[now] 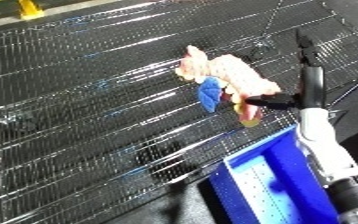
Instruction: Pick up the object and place it into the box
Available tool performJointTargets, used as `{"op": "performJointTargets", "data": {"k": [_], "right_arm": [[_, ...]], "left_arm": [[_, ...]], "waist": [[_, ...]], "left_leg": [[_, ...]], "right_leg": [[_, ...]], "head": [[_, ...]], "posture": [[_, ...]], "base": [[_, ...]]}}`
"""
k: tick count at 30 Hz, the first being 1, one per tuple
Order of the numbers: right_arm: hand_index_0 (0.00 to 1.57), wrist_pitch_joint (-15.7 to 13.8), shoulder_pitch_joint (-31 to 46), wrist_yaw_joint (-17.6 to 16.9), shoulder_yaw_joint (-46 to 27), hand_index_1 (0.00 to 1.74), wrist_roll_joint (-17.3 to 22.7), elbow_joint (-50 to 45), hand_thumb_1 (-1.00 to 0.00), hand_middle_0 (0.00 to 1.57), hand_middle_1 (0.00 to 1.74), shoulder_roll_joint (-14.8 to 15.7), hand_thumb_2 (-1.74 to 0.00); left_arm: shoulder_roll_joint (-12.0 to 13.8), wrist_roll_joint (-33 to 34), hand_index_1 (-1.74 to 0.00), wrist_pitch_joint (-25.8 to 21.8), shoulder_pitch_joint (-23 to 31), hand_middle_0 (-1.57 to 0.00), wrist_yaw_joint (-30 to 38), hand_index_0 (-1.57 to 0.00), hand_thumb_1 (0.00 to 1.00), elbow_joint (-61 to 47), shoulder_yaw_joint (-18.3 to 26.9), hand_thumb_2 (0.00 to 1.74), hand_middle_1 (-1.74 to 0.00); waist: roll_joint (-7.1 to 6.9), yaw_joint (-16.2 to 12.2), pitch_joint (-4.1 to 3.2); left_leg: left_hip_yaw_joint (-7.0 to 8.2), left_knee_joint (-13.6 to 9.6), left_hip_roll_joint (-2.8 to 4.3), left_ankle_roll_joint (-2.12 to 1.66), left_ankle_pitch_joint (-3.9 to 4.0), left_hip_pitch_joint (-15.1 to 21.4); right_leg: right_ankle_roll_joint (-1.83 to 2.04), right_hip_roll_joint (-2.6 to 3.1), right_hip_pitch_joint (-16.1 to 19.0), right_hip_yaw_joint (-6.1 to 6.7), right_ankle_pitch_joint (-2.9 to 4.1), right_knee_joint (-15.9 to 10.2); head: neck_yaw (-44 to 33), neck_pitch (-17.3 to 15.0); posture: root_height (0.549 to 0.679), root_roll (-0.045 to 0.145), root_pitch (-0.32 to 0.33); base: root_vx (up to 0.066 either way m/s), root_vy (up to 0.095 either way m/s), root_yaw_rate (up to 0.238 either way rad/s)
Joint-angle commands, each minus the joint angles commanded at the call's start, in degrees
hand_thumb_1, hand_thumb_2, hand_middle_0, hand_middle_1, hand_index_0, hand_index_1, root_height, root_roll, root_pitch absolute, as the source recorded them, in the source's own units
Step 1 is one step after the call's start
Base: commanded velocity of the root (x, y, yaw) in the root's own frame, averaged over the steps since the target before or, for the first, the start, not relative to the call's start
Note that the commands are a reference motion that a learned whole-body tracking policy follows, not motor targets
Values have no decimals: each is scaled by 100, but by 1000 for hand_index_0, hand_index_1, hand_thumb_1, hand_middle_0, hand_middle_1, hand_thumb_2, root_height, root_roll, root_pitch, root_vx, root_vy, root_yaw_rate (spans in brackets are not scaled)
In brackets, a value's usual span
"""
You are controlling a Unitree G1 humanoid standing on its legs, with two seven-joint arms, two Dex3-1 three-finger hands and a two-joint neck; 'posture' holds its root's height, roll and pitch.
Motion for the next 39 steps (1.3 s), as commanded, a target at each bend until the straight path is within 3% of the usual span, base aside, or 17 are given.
{"op": "performJointTargets", "data": {"k": [8, 15, 22, 29, 39], "right_arm": [[0, 247, -1120, 280, 783, 0, 187, 1447, 0, 0, 0, -142, 0], [0, 295, -1833, 532, 1446, 0, 25, 2390, 0, 0, 0, -286, 0], [0, 401, -1975, 745, 1665, 0, 189, 2697, 0, 0, 0, -288, 0], [0, 512, -1922, 916, 1755, 0, 212, 2884, 0, 0, 0, -260, 0], [785, 523, -1562, 963, 1444, 870, 567, 2956, -500, 785, 870, -217, -870]], "left_arm": [[-3, -142, -1740, -63, 69, -1570, -41, -1570, 1000, 104, -57, 1740, -1740], [-3, -252, -1740, -119, 241, -1570, -77, -1570, 1000, 53, -91, 1740, -1740], [-19, -375, -1740, -102, 388, -1570, -64, -1570, 1000, -20, -128, 1740, -1740], [-20, -447, -1740, -108, 407, -1570, -19, -1570, 1000, -49, -119, 1740, -1740], [-45, -476, -1740, -112, 441, -1570, 80, -1570, 1000, -87, -50, 1740, -1740]], "waist": [[132, 79, 0], [265, 200, 0], [307, 281, 0], [317, 300, 0], [257, 242, 0]], "left_leg": [[-41, -37, 4, -52, 83, -221], [-78, -11, -9, -94, 171, -640], [-143, 124, -26, -108, 188, -1062], [-154, 141, -2, -112, 175, -1162], [-117, 103, 49, -130, 159, -1104]], "right_leg": [[-37, 18, -246, -30, 6, 59], [-62, 9, -701, -86, 9, 227], [-91, 18, -1117, -110, 27, 381], [-100, 20, -1204, -123, 13, 414], [-97, 29, -1094, -164, -14, 344]], "head": [[210, 429], [303, 1280], [280, 1717], [308, 1908], [160, 1843]], "posture": [[632, 89, -67], [629, 91, -14], [625, 93, 34], [626, 93, 52], [629, 92, 51]], "base": [[5, -16, 22], [-26, -19, 65], [-27, -25, 36], [-2, -13, 2], [3, -11, -31]]}}
